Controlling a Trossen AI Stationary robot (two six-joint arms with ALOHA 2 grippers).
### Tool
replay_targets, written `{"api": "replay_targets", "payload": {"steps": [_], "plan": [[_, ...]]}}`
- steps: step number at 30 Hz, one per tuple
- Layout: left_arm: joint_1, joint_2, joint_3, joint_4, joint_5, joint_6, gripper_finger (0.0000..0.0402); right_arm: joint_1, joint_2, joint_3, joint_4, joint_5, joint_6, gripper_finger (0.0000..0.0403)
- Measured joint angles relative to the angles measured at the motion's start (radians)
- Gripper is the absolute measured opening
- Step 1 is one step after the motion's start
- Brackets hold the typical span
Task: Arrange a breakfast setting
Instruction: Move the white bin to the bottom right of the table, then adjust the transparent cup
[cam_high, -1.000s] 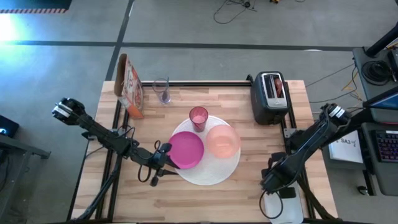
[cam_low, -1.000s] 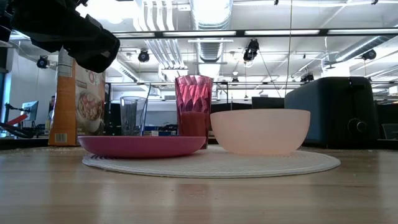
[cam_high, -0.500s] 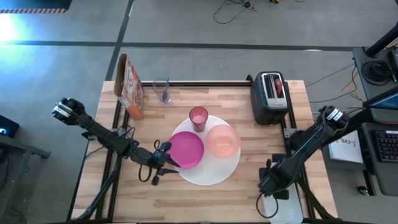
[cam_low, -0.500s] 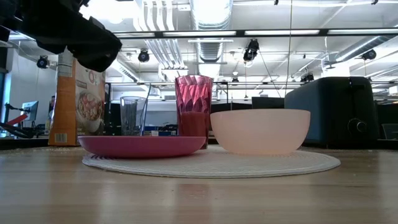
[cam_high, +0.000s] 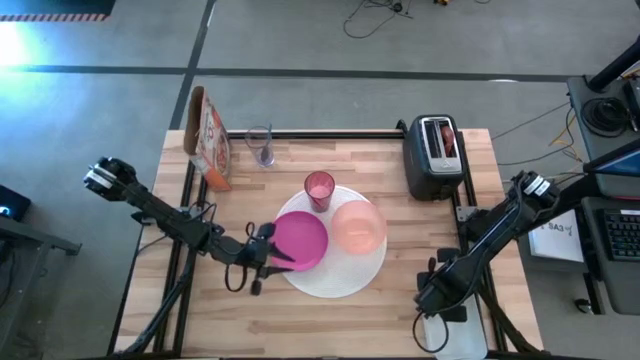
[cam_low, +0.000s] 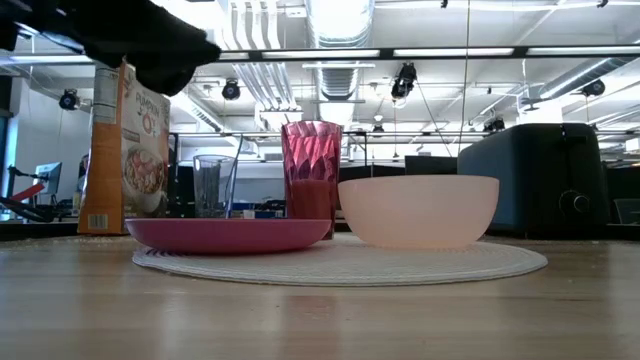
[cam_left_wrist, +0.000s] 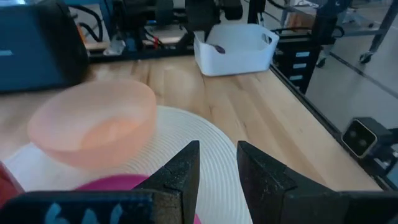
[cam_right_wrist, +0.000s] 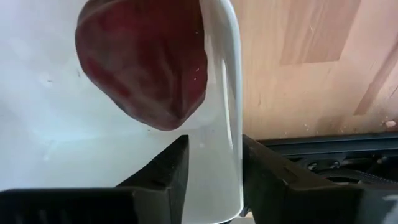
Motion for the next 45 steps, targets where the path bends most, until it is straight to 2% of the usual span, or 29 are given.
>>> {"api": "replay_targets", "payload": {"steps": [14,20,29,36,40,45], "plan": [[0.000,0.000,0.050,-0.091,-0.005,0.008,0.0091,0.004,-0.063,0.006,-0.009,0.012,0.036,0.0112],[0.000,0.000,0.049,-0.108,0.039,0.015,0.0091,0.004,-0.067,-0.001,-0.071,0.027,0.114,0.0123],[0.000,0.000,0.047,-0.127,0.075,0.015,0.0091,0.004,-0.071,0.012,-0.081,0.031,0.121,0.0125],[0.000,-0.031,0.047,-0.138,0.123,0.015,0.0091,0.004,-0.124,0.050,-0.084,0.042,0.140,0.0125],[0.000,-0.080,0.047,-0.190,0.161,0.015,0.0091,0.004,-0.164,0.056,-0.050,0.140,0.169,0.0124],[0.000,-0.201,0.046,-0.330,0.188,0.013,0.0091,0.001,-0.212,0.056,0.021,0.420,0.181,0.0117]]}}
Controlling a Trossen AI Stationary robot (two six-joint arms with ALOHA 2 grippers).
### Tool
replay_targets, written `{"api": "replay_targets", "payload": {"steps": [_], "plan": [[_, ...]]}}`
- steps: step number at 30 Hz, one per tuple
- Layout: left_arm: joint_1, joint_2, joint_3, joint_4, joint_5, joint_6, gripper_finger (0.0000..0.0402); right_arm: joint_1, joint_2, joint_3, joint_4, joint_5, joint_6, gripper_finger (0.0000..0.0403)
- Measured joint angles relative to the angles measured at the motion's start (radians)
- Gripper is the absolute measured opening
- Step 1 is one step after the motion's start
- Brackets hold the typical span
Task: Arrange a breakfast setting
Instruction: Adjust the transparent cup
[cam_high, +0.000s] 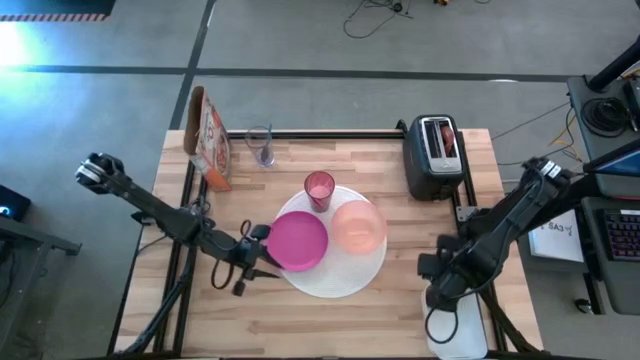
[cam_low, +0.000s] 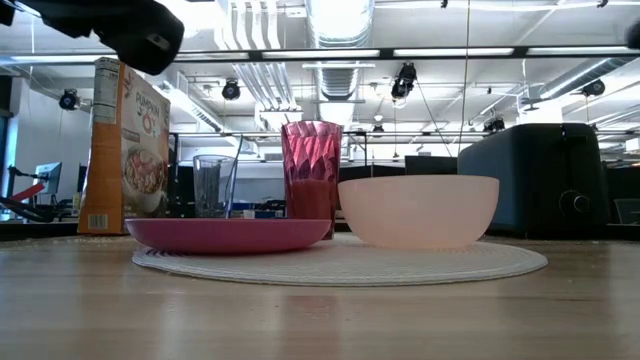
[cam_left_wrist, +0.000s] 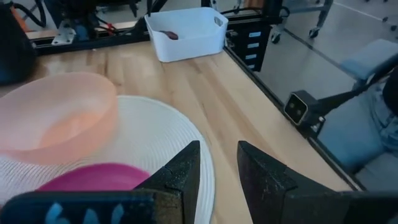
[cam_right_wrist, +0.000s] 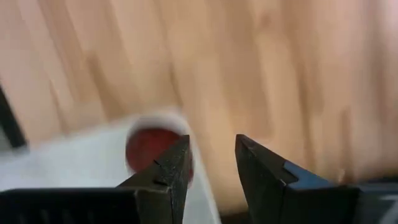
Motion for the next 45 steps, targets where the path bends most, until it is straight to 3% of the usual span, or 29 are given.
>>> {"api": "replay_targets", "payload": {"steps": [4,11,16,21,30,38,45], "plan": [[0.002,-0.104,0.000,-0.133,-0.034,0.020,0.0091,0.000,-0.041,0.000,0.029,0.261,-0.049,0.0117],[0.006,-0.243,0.000,-0.329,-0.206,0.055,0.0091,0.000,-0.161,-0.001,0.027,0.784,-0.091,0.0127],[0.008,-0.274,-0.003,-0.388,-0.287,0.052,0.0091,-0.001,-0.285,-0.041,0.031,0.996,-0.077,0.0128],[0.036,-0.300,-0.025,-0.398,-0.339,0.051,0.0091,-0.026,-0.391,-0.145,0.069,1.041,-0.077,0.0128],[0.098,-0.358,-0.045,-0.397,-0.341,0.089,0.0091,-0.046,-0.544,-0.384,0.184,1.061,-0.076,0.0128],[0.105,-0.386,-0.054,-0.397,-0.340,0.109,0.0091,-0.046,-0.683,-0.571,0.249,1.170,0.081,0.0128],[0.108,-0.373,-0.055,-0.369,-0.340,0.107,0.0091,-0.046,-0.758,-0.727,0.439,1.176,0.060,0.0128]]}}
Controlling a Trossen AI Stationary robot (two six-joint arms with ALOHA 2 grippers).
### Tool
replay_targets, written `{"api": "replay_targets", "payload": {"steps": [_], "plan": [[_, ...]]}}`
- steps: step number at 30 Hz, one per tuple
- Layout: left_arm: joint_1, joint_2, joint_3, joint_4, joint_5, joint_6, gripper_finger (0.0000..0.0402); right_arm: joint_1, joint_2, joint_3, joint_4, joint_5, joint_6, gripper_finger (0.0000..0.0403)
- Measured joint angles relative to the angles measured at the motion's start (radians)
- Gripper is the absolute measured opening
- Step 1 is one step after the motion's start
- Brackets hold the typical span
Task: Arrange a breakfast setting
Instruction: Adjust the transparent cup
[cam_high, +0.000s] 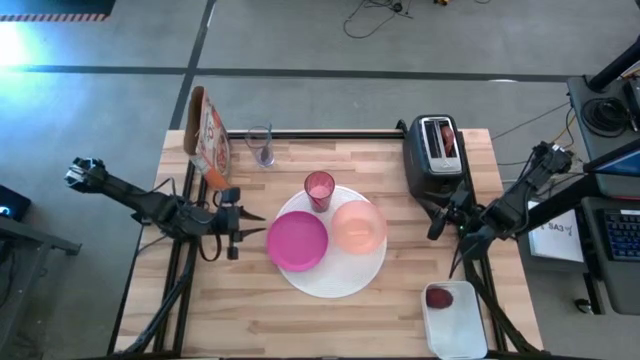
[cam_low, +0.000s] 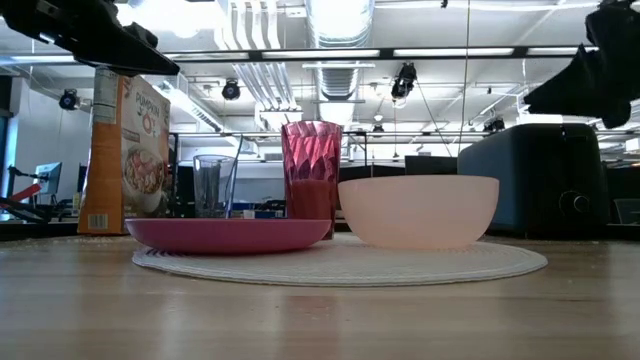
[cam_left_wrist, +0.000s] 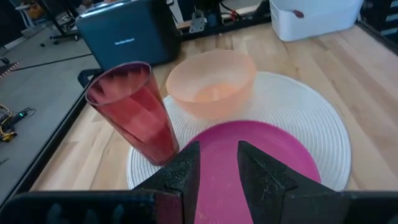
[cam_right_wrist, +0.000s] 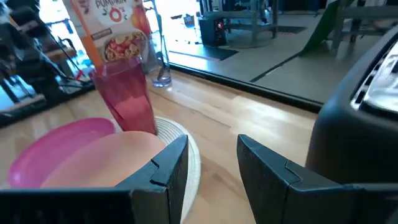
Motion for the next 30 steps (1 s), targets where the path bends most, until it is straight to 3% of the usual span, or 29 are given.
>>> {"api": "replay_targets", "payload": {"steps": [17,20,25,30], "plan": [[0.003,0.055,0.000,0.121,-0.013,0.004,0.0091,0.000,-0.054,-0.289,0.614,-0.036,-0.275,0.0128],[0.003,0.055,0.000,0.129,-0.048,0.004,0.0091,0.000,-0.053,-0.337,0.777,-0.084,-0.376,0.0128],[0.003,0.052,0.013,0.138,-0.107,0.001,0.0091,0.000,-0.053,-0.337,0.886,-0.190,-0.520,0.0128],[0.003,0.052,0.043,0.143,-0.137,0.000,0.0091,-0.003,-0.053,-0.337,1.024,-0.266,-0.836,0.0128]]}}
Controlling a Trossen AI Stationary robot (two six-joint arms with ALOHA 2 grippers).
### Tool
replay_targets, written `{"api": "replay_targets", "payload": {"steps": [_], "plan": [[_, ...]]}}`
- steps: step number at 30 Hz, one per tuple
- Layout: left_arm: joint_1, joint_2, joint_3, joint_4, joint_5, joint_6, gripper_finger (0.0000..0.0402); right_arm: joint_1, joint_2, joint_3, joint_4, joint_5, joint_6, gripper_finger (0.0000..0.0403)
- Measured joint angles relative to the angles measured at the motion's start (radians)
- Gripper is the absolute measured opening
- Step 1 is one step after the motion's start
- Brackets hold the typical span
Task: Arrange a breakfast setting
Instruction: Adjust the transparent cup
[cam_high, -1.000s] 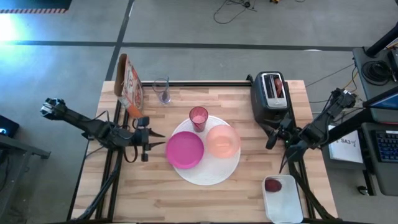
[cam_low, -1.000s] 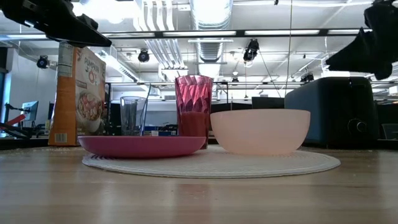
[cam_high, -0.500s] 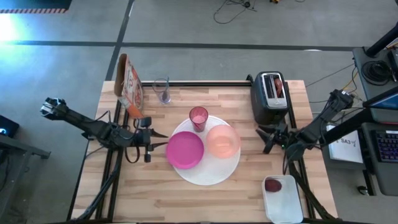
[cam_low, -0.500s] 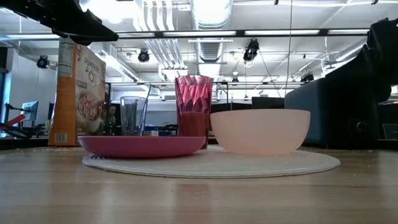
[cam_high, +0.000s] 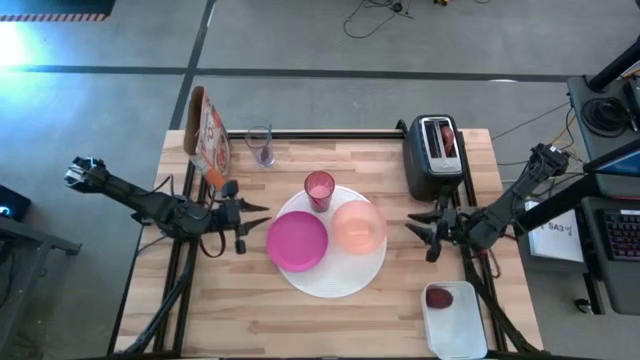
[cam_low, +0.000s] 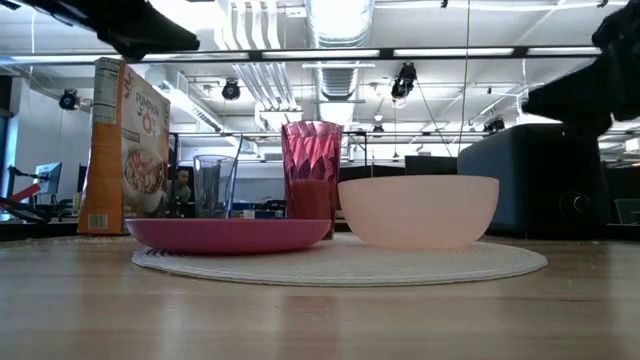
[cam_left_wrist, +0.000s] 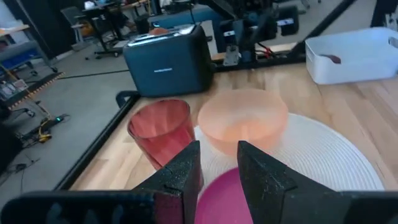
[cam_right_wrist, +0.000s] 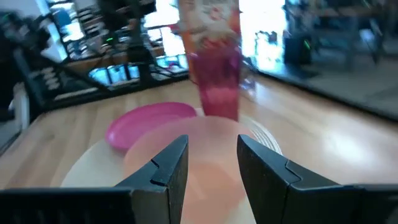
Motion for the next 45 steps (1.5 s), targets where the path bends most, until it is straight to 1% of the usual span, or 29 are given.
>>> {"api": "replay_targets", "payload": {"steps": [3,6,8,9,12,14,17,20,22,25,28,32,36,38,43,45], "plan": [[0.000,0.000,0.017,0.006,-0.030,-0.007,0.0091,-0.011,-0.001,0.000,0.072,-0.068,-0.153,0.0128],[0.003,0.000,0.031,0.008,-0.101,-0.060,0.0091,-0.026,-0.001,0.000,0.090,-0.090,-0.197,0.0128],[0.012,0.000,0.038,0.007,-0.149,-0.115,0.0091,-0.032,0.000,0.000,0.083,-0.072,-0.186,0.0128],[0.022,0.001,0.042,0.004,-0.158,-0.136,0.0091,-0.033,0.000,0.000,0.083,-0.051,-0.177,0.0128],[0.063,0.009,0.064,-0.021,-0.138,-0.171,0.0091,-0.033,0.000,0.000,0.083,0.029,-0.167,0.0128],[0.095,0.020,0.101,-0.064,-0.112,-0.186,0.0091,-0.033,0.000,0.000,0.083,0.046,-0.173,0.0128],[0.158,0.045,0.192,-0.215,-0.095,-0.232,0.0091,-0.033,0.000,0.000,0.083,0.042,-0.165,0.0128],[0.244,0.092,0.309,-0.445,-0.075,-0.299,0.0091,-0.033,0.000,0.000,0.083,0.042,-0.167,0.0128],[0.323,0.136,0.396,-0.616,-0.015,-0.340,0.0091,-0.033,0.000,0.000,0.083,0.042,-0.167,0.0128],[0.458,0.208,0.507,-0.820,0.128,-0.339,0.0091,-0.033,0.000,0.000,0.083,0.042,-0.166,0.0128],[0.577,0.259,0.553,-0.915,0.256,-0.244,0.0091,-0.033,0.000,0.000,0.083,0.041,-0.167,0.0128],[0.679,0.278,0.552,-0.927,0.370,-0.056,0.0091,-0.033,0.001,-0.001,0.083,0.041,-0.167,0.0128],[0.720,0.291,0.548,-0.926,0.415,0.240,0.0091,-0.033,0.001,-0.001,0.083,0.041,-0.167,0.0128],[0.735,0.302,0.548,-0.919,0.433,0.353,0.0091,-0.033,0.001,-0.001,0.083,0.041,-0.168,0.0128],[0.790,0.346,0.547,-0.874,0.438,0.493,0.0091,-0.033,0.001,-0.001,0.083,0.041,-0.168,0.0128],[0.811,0.370,0.546,-0.844,0.464,0.526,0.0091,-0.033,0.001,-0.001,0.083,0.041,-0.167,0.0128]]}}
